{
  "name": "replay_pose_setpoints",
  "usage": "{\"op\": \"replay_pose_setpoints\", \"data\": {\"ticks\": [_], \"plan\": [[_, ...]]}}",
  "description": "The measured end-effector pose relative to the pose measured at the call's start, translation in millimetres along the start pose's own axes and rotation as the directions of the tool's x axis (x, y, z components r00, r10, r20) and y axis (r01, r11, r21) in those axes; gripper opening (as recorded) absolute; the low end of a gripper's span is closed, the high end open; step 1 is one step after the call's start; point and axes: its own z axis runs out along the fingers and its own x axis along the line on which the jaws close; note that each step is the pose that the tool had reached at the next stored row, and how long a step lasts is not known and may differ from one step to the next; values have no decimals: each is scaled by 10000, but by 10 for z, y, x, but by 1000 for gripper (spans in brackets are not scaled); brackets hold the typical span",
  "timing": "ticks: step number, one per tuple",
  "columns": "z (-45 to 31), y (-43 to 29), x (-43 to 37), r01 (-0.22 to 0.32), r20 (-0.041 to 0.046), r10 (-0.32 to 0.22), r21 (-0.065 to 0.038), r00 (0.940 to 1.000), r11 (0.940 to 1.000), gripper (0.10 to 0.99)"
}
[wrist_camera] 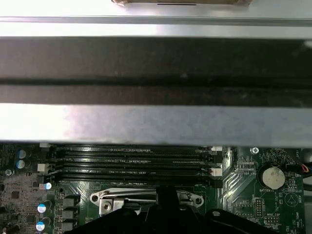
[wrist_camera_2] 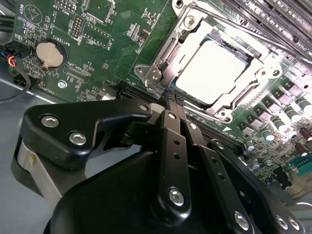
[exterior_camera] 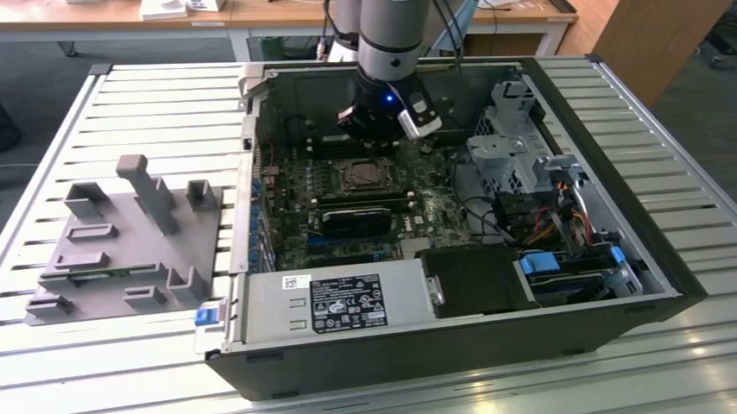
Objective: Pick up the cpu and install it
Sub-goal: 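Install the second cpu locking lever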
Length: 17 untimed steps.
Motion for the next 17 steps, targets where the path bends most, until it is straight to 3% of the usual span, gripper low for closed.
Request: {"op": "replay_pose_setpoints", "data": {"ticks": [17], "plan": [[-8,-75,-7,-1,1,1,-1,10000,10000,106]]}}
